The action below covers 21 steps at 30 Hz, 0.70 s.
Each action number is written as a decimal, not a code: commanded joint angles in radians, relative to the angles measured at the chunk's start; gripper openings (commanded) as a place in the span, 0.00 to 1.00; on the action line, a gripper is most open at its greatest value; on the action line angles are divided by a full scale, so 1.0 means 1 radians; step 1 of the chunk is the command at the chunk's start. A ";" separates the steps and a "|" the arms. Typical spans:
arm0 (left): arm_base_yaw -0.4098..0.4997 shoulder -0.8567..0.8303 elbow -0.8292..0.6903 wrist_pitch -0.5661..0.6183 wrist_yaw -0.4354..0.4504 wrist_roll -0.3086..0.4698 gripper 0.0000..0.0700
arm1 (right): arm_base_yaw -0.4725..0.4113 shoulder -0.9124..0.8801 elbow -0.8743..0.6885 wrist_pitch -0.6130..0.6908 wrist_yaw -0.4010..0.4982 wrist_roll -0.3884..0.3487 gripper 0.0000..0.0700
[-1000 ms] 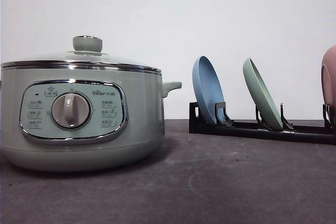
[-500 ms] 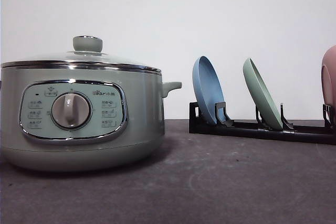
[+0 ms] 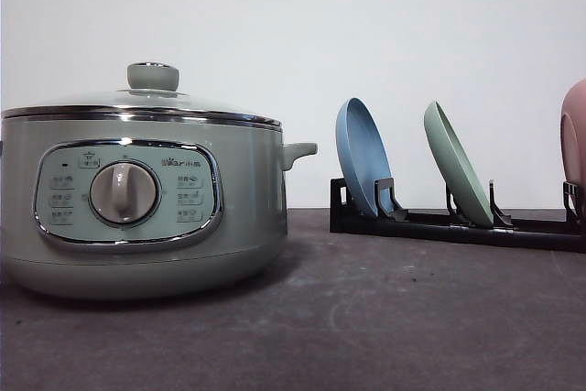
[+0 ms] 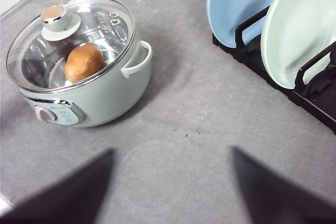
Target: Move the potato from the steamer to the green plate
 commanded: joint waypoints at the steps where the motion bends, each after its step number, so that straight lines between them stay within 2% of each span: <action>1: -0.003 0.005 0.025 0.011 0.006 0.001 0.92 | 0.004 0.005 0.019 0.008 0.000 0.010 0.79; 11: -0.003 0.005 0.025 0.011 0.006 0.001 0.92 | 0.004 0.010 0.019 0.013 0.000 0.025 0.79; 21: -0.003 0.005 0.025 0.014 0.006 0.001 0.91 | 0.004 0.102 0.038 0.127 0.000 0.138 0.78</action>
